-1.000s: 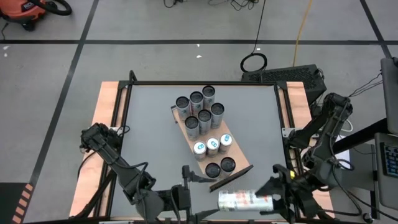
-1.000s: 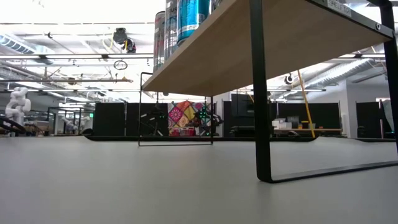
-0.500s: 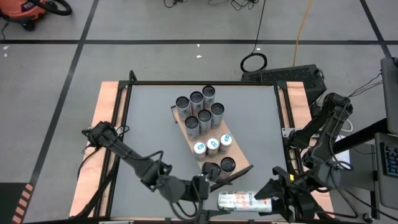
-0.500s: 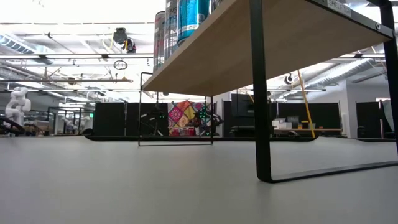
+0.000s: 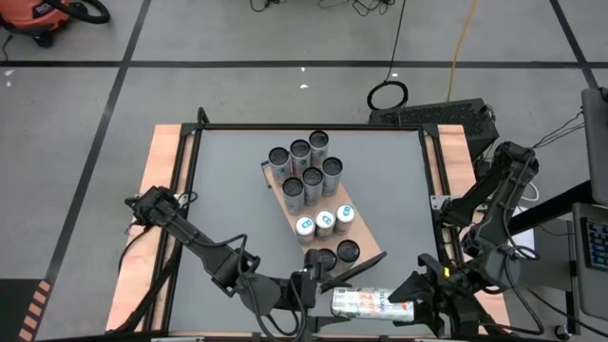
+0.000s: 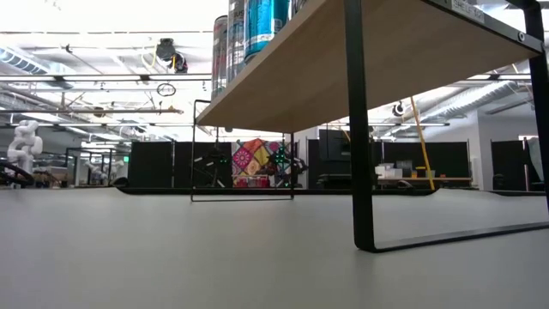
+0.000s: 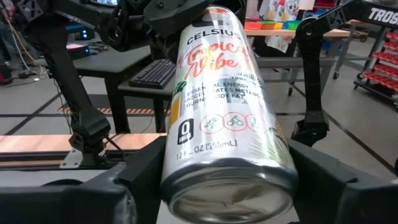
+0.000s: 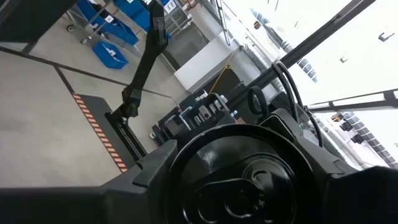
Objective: Place canned beverage on shelf
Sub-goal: Put the white-yellow soda can on the shelf aligned with the other white-yellow soda cans
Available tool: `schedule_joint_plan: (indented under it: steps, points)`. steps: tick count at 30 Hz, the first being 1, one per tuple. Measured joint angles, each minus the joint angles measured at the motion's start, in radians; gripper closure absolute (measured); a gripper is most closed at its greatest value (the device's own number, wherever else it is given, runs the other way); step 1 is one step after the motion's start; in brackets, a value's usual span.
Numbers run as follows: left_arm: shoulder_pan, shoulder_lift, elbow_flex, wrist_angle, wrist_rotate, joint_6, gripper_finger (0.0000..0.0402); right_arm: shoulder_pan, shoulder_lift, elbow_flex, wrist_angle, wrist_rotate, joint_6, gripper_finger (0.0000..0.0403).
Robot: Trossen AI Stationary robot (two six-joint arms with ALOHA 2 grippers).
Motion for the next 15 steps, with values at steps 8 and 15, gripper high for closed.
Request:
schedule_joint_plan:
  steps: [8,15]
  points:
    - [0.000,0.000,0.000,0.000,-0.008,-0.003,0.0147,0.001,0.000,0.000,-0.006,0.040,0.004,0.0181]
    - [-0.003,0.000,0.000,0.001,-0.025,-0.001,0.0148,0.001,0.000,0.000,-0.005,0.057,0.093,0.0154]
